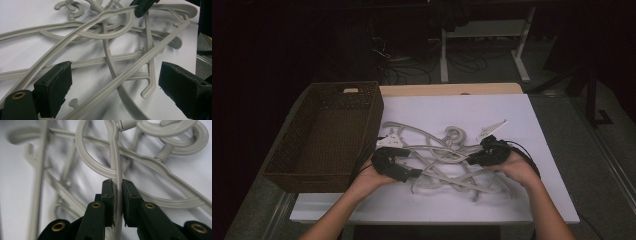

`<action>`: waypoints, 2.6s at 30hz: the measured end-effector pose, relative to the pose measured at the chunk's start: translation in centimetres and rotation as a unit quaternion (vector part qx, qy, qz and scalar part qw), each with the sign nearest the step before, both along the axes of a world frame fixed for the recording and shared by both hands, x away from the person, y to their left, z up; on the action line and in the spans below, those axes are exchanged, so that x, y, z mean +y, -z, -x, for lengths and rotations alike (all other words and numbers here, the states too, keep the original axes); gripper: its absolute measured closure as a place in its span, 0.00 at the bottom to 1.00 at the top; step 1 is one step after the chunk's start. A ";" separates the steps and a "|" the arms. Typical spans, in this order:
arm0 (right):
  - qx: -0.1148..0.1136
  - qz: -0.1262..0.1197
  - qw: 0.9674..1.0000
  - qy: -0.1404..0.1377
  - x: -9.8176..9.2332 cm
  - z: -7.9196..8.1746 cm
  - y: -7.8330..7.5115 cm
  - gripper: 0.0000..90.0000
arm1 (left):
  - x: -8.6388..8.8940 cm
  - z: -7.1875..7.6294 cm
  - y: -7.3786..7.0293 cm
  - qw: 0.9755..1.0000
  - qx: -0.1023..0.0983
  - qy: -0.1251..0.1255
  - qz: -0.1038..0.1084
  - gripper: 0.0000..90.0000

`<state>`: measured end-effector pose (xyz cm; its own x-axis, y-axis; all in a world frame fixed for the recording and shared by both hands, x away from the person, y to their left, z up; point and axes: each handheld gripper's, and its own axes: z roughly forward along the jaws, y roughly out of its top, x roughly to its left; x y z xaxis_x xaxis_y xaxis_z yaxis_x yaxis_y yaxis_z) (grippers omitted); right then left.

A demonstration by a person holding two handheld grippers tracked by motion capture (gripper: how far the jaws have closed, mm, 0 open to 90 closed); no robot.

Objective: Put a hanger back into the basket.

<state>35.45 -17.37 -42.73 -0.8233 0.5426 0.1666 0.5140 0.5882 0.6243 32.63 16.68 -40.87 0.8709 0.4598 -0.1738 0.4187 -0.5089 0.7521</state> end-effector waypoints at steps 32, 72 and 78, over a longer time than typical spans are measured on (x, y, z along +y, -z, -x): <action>-0.044 -0.030 0.988 0.145 -6.7 6.6 -0.8 0.33 | -4.1 -6.8 -0.1 0.994 -0.031 -0.032 -0.102 0.22; -0.057 -0.059 0.985 0.150 -7.2 6.1 -1.4 0.30 | -6.0 -8.0 1.8 0.978 -0.029 0.068 -0.193 0.91; -0.056 -0.058 0.986 0.145 -6.9 6.2 -1.4 0.30 | -5.5 -7.8 0.4 0.985 -0.022 0.037 -0.166 0.92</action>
<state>29.25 -24.30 -41.37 -0.6524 0.7410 0.1590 0.5750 0.3472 0.7408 40.42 11.22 -41.30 0.9073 0.4202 0.0144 0.3422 -0.7579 0.5554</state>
